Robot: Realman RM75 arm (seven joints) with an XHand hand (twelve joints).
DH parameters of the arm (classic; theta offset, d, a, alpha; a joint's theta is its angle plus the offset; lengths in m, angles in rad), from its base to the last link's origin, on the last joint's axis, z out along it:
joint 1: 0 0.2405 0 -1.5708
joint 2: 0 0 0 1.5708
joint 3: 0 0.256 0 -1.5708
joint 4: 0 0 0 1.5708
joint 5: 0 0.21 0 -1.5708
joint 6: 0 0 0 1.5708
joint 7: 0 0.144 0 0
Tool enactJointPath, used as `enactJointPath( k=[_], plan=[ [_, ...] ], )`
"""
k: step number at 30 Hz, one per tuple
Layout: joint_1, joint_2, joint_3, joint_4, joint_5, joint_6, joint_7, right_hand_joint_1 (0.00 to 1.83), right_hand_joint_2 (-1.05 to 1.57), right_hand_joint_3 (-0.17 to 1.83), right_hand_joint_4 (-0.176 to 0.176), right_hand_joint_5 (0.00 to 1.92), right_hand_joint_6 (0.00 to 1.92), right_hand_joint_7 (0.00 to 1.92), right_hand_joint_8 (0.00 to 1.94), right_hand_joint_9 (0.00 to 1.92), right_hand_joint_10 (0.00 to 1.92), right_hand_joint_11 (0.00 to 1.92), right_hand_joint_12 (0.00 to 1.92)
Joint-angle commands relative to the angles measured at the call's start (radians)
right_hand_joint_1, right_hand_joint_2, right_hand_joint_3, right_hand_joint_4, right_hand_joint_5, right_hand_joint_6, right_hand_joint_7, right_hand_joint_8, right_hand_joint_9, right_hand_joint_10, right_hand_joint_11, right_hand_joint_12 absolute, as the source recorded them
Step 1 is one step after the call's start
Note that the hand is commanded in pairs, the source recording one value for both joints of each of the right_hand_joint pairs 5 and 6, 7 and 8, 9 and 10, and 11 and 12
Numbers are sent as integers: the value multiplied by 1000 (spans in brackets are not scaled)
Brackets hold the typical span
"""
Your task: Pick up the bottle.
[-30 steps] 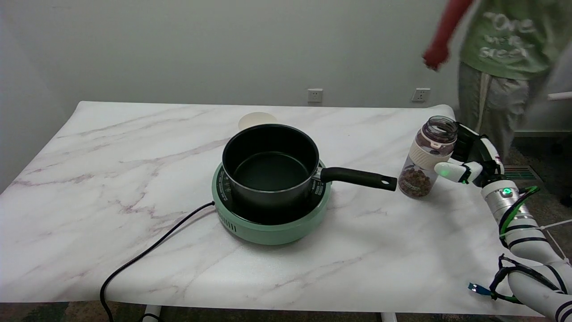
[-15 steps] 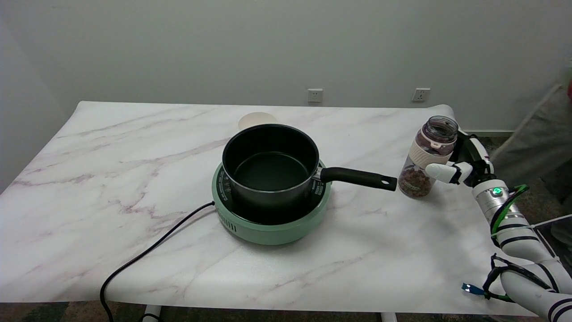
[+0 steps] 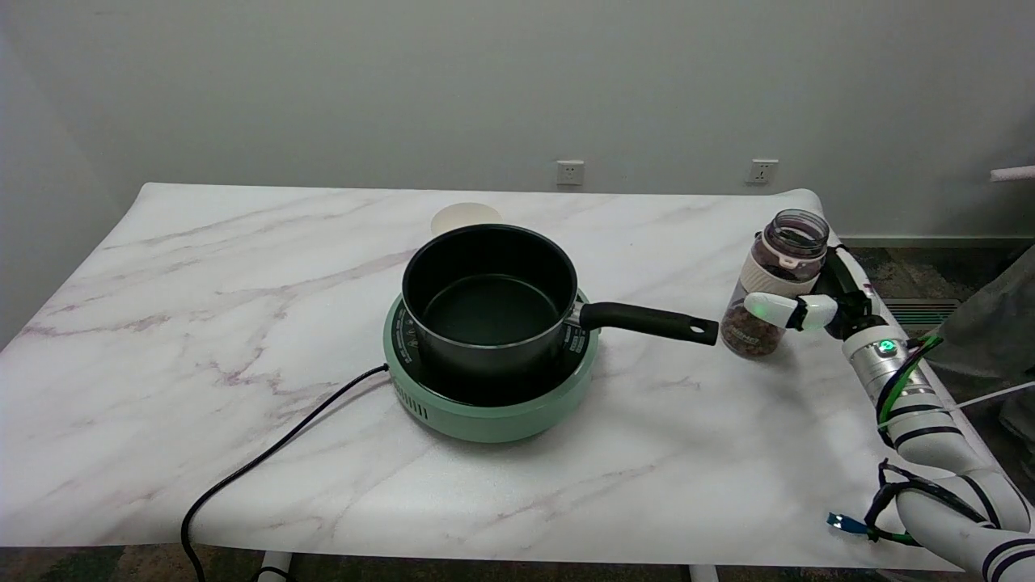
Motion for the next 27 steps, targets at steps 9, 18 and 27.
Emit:
enactJointPath(
  k=[9,18,27],
  plan=[
    [7,-10,-10,17,-15,-14,4,1265,242,745,0,842,842,780,780,1231,1231,1239,1239],
    [7,-10,-7,17,-8,-30,1,1283,672,635,0,1379,1379,1115,1115,1381,1381,1230,1230],
    [24,-6,2,51,-6,-30,1,1244,1013,524,0,1644,1644,1495,1495,1471,1471,1301,1301]
  ],
)
